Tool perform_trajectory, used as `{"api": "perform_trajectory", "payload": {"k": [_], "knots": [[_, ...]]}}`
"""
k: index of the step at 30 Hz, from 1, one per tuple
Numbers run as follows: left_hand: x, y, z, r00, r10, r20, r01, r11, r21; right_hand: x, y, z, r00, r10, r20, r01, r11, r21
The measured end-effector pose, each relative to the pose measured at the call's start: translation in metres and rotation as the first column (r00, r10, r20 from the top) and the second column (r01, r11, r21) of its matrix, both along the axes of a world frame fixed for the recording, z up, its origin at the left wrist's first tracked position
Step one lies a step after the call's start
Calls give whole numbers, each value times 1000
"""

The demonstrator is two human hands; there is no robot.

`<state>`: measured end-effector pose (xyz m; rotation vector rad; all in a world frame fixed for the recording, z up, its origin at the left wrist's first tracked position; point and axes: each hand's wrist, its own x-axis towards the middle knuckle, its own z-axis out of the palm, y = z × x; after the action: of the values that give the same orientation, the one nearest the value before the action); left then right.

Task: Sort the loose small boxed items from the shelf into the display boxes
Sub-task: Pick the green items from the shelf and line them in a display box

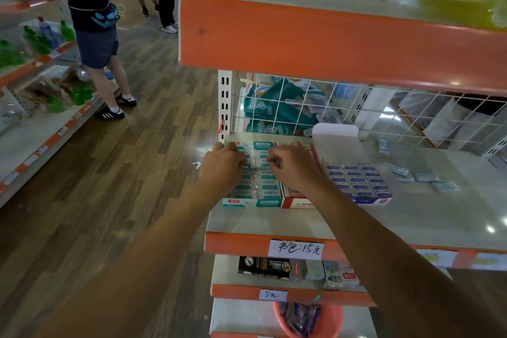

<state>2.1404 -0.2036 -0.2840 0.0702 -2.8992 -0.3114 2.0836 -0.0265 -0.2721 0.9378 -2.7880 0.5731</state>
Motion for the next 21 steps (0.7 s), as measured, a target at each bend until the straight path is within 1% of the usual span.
{"api": "perform_trajectory", "payload": {"k": [3,5,7,11,15,17,21], "knots": [[3,4,3,1000,6,21,-6,1000,-14,3,3,6,999,34,38,-34,999,9],[4,7,7,1000,20,25,-19,1000,-22,4,9,11,998,37,45,-35,998,-51],[5,15,12,999,37,-3,-37,999,-5,3,18,14,1000,8,15,-7,996,-89],[1,45,27,998,50,-23,-51,998,-45,1,46,20,999,-36,-40,34,999,-43],[-10,89,40,999,45,-22,-45,999,-20,-3,81,27,992,-92,-89,93,996,2],[-16,115,44,1000,14,-12,-14,999,-37,-4,101,28,985,-145,-95,146,989,7],[-28,174,52,997,-80,-13,79,992,-103,-10,155,22,955,-268,-127,280,956,88]]}}
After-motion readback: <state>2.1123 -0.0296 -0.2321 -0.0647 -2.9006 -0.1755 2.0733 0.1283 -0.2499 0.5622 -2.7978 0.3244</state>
